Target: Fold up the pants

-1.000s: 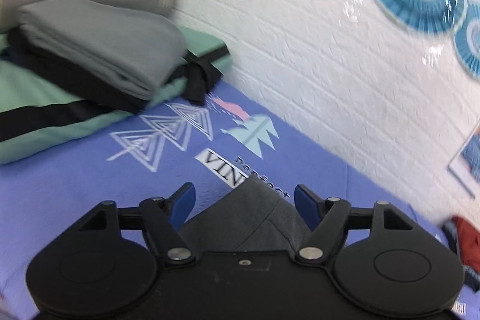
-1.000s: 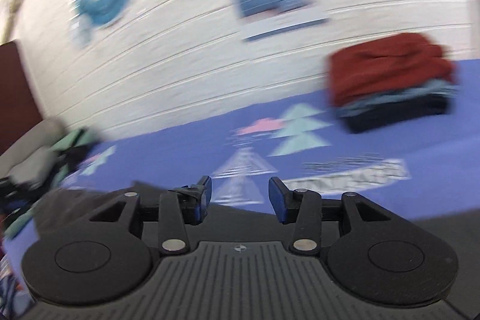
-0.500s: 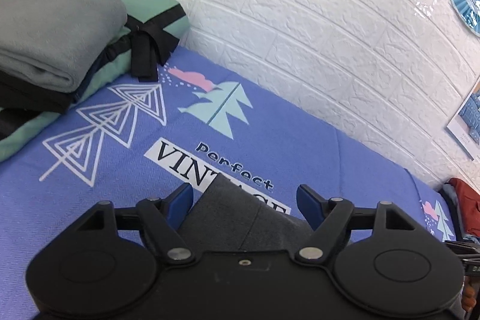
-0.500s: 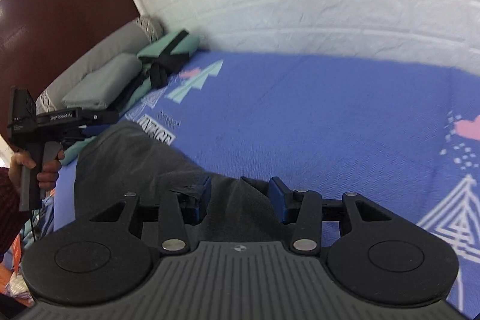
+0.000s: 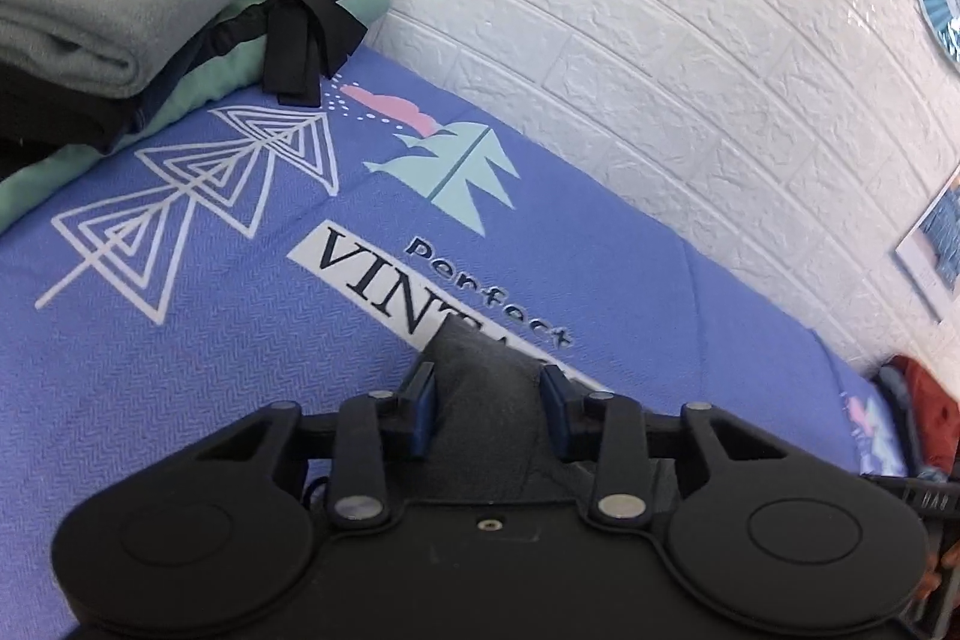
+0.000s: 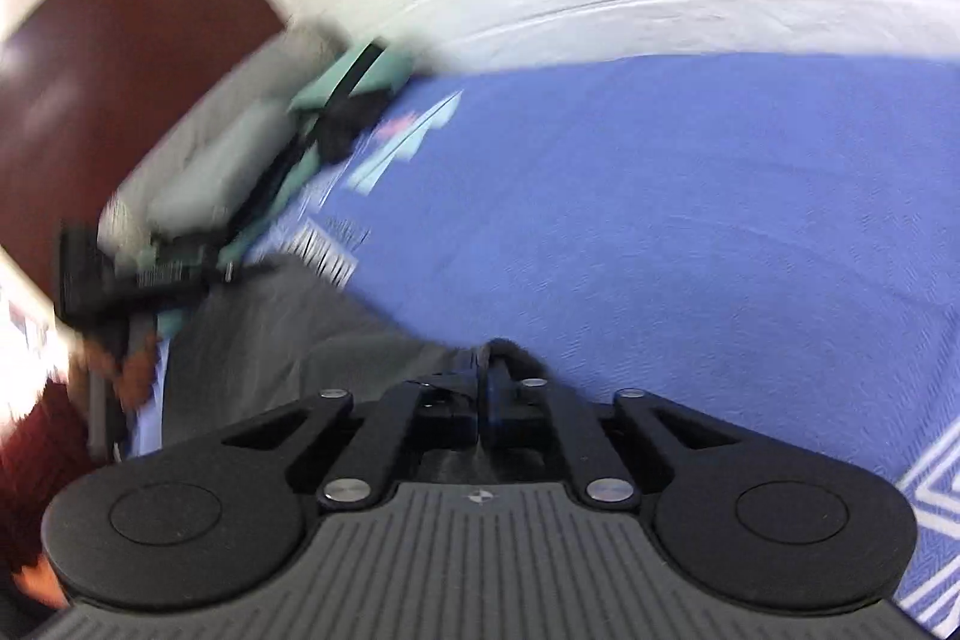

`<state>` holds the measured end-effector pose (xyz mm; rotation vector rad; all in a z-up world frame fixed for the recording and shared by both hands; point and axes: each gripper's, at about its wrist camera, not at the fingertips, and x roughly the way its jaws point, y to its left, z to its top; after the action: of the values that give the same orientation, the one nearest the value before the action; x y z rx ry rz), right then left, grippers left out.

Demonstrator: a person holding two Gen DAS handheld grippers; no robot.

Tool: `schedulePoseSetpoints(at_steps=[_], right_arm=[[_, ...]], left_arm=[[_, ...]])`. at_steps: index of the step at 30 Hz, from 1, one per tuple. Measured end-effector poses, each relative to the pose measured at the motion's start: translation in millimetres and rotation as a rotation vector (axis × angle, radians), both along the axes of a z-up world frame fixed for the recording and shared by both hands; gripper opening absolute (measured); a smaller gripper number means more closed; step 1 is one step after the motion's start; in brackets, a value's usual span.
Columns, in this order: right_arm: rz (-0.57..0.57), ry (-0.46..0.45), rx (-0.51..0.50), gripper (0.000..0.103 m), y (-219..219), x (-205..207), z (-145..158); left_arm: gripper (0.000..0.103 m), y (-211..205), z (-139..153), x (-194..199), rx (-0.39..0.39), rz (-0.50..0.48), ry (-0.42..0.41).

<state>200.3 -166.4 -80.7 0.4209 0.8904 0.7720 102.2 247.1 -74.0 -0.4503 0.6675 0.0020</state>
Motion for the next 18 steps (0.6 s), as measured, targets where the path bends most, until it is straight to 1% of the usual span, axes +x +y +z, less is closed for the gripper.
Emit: schedulePoseSetpoints(at_steps=[1,4,5,7,8,9,10,11,12,13,14,16,18], right_arm=[[-0.014,0.007,-0.004,0.001,-0.8,-0.3,-4.9],[-0.021,-0.03,-0.013,0.0,-0.1,-7.2,-7.4],[-0.028,-0.023,-0.007,0.0,-1.9,-7.2,-7.5],[-0.039,-0.011,0.005,0.002,-7.9,-6.0,-8.4],[-0.05,-0.012,0.004,0.006,-11.1,-6.6,-7.7],[-0.063,-0.016,0.002,0.007,-12.4,-7.1,-7.1],[-0.085,-0.02,-0.01,0.011,-15.6,-9.1,-5.2],[-0.111,-0.03,-0.028,0.018,-15.2,-8.5,-5.1],[-0.138,-0.039,-0.041,0.019,-19.3,-11.3,-1.9],[-0.17,-0.045,-0.054,0.028,-23.4,-15.1,1.8],[-0.194,-0.054,-0.056,0.031,-27.0,-20.0,6.2],[-0.196,-0.087,-0.015,0.031,-31.5,-31.9,17.1],[-0.156,-0.126,0.018,0.031,-26.7,-43.7,26.9]], left_arm=[[0.074,0.2,-3.8,0.2,-0.002,0.004,-0.002],[0.079,4.6,-8.8,-0.8,-0.038,0.019,-0.015],[0.08,5.1,-8.8,-1.1,-0.042,0.02,-0.016],[0.086,4.5,-7.8,-1.5,-0.037,0.023,-0.02],[0.094,4.6,-6.7,-2.1,-0.034,0.029,-0.022],[0.103,4.7,-5.0,-3.2,-0.028,0.042,-0.025],[0.103,5.5,-2.4,-4.3,-0.014,0.066,-0.02],[0.103,6.3,1.0,-6.3,-0.005,0.088,-0.02],[0.103,7.9,5.2,-10.0,-0.006,0.104,-0.032],[0.103,8.9,11.0,-14.3,-0.002,0.126,-0.044],[0.103,9.7,17.8,-19.1,0.005,0.147,-0.06],[0.103,9.0,32.7,-30.0,0.014,0.167,-0.099],[0.103,1.8,47.1,-39.9,0.019,0.149,-0.15]])
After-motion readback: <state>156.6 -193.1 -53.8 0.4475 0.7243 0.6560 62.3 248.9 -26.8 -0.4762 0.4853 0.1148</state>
